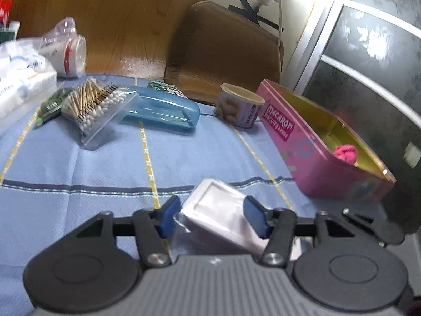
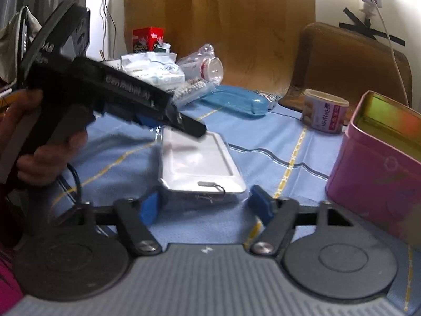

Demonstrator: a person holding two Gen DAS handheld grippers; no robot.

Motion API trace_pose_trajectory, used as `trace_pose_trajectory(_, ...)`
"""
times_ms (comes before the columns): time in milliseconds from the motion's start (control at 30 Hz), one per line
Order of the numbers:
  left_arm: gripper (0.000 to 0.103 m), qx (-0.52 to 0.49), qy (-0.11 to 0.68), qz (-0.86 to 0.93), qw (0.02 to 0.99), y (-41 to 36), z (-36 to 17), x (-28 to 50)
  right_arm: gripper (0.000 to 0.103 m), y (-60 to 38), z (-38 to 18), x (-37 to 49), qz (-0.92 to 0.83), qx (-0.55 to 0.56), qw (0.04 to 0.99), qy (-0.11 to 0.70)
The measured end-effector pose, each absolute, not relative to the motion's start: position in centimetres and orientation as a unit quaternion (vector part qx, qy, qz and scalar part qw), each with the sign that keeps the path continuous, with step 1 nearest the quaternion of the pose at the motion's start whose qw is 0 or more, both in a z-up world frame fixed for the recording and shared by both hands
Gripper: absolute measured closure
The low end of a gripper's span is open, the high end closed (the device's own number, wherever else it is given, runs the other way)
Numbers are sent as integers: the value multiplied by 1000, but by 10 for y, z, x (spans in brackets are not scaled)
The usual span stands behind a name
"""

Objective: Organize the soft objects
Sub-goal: 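Lower the clear plastic box into the pink tin and release it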

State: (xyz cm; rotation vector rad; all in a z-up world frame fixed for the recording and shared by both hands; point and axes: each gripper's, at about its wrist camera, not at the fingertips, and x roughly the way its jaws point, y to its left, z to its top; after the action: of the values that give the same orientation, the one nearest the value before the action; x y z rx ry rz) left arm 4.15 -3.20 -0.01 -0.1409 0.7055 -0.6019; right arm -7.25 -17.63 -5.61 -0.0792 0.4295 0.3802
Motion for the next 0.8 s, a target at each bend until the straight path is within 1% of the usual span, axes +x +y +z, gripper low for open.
trace_pose_trajectory(100,57,-91,342,-299,886,-30,9,41,39,-183,-54,-72,169,-35,965,199)
trace_pose_trajectory(233,57,-86,301,-321,894,-45,42,34,40,-201,-34,-82,151,-6,977,149)
trace_pose_trajectory(333,57,-69,265,-345,898,-72,69,34,40,-213,-18,-91,119,-6,987,105)
trace_pose_trajectory(467,56,-35,246,-381,891,-126,88,43,40,-241,-4,-102,60,-5,996,64)
trace_pose_trajectory(600,56,-5,248,-404,880,-188,91,53,40,-278,-1,-100,1,14,998,67)
trace_pose_trajectory(700,54,12,249,-408,878,-229,89,61,40,-302,-2,-95,-39,28,996,78)
trace_pose_trajectory(767,46,29,253,-398,881,-253,85,67,39,-318,-2,-87,-61,32,994,84)
trace_pose_trajectory(800,46,38,258,-389,883,-263,83,69,39,-324,-3,-79,-82,25,992,90)
